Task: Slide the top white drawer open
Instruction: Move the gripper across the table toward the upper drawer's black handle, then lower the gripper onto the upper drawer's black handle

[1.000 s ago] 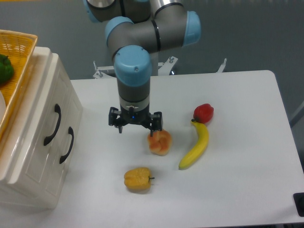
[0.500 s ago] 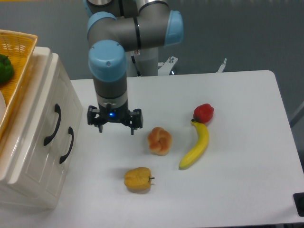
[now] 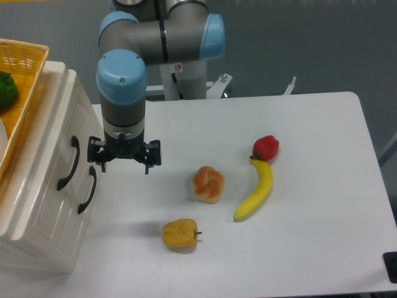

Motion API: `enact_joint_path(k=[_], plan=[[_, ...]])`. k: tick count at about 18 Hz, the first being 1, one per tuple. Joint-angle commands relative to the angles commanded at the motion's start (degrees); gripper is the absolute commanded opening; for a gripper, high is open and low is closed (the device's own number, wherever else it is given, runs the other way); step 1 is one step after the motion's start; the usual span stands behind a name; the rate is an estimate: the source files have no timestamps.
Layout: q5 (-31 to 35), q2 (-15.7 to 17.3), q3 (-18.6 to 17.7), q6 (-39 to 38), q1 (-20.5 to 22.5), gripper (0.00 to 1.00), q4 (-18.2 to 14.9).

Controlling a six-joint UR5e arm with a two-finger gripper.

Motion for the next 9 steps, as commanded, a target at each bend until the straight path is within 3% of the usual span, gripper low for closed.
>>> enact_joint_path(k=[9], plan=[[-3.08, -0.7, 0.09, 0.0, -2.11, 1.0, -2.55]])
